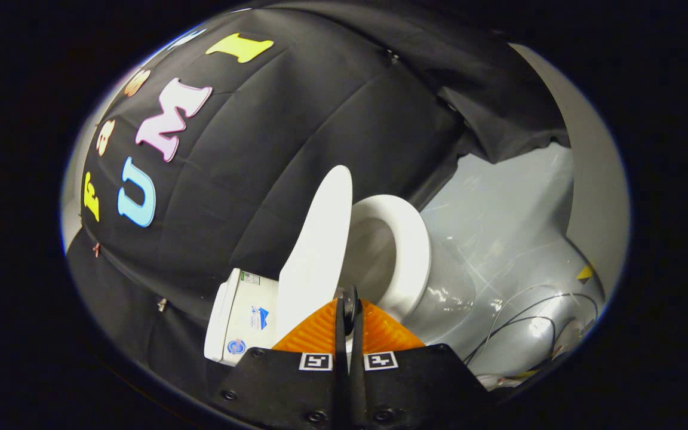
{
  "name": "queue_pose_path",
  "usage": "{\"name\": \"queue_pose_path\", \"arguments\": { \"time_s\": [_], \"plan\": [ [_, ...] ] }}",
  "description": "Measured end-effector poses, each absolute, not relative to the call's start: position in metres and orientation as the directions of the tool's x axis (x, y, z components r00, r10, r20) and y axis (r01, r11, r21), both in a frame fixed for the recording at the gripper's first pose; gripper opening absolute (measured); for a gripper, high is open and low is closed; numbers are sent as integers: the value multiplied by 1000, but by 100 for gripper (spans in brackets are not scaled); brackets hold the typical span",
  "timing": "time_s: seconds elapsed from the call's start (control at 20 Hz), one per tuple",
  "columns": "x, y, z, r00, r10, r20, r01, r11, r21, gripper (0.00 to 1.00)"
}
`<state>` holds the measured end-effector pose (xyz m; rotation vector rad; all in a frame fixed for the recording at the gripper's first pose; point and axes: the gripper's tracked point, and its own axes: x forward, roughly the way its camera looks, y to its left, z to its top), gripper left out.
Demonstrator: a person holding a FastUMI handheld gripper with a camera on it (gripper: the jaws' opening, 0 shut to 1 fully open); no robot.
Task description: Open the toilet lid.
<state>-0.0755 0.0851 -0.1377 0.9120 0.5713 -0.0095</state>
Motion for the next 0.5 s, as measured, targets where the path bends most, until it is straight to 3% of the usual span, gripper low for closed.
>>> {"name": "queue_pose_path", "arguments": {
  "time_s": [0.5],
  "plan": [
    [-66,142,-34,901,158,-404,161,742,650,5]
  ]
}}
